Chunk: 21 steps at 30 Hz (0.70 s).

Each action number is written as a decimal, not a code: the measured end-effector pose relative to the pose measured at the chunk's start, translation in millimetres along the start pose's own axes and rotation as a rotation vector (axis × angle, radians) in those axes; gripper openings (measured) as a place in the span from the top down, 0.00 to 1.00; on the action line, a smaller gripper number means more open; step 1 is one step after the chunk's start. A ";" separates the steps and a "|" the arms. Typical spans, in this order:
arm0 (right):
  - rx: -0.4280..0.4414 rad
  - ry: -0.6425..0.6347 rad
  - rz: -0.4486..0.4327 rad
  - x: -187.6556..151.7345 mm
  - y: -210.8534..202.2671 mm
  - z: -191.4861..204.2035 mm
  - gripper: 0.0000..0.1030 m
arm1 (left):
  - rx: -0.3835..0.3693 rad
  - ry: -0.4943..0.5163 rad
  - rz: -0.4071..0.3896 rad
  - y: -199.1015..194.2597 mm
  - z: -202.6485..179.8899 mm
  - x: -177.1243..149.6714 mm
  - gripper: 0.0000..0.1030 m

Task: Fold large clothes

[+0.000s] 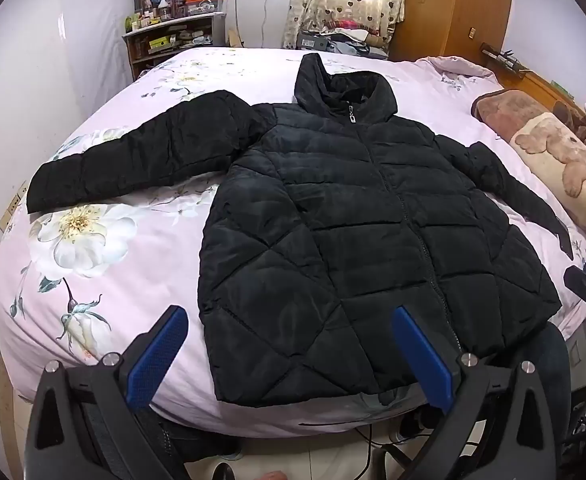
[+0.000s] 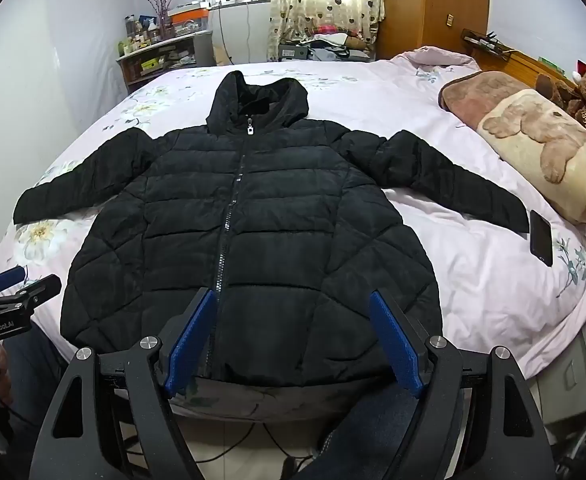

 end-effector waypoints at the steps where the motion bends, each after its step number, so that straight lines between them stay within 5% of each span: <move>1: 0.000 0.001 0.001 -0.1 0.1 0.0 0.24 | 0.009 0.011 0.001 0.0 -0.8 0.2 0.00; 21: -0.003 -0.002 0.005 -0.3 1.8 0.2 0.24 | 0.005 0.011 0.011 3.1 -4.5 -2.1 0.00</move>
Point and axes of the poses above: each gripper's, at about its wrist camera, not at the fingertips, and y roughly the way its jaws point, z to its left, x to its top, the point moved 7 cm from there along y, roughly the way its jaws point, and after that the axes turned 4 degrees about -z, right-handed, at the moved point
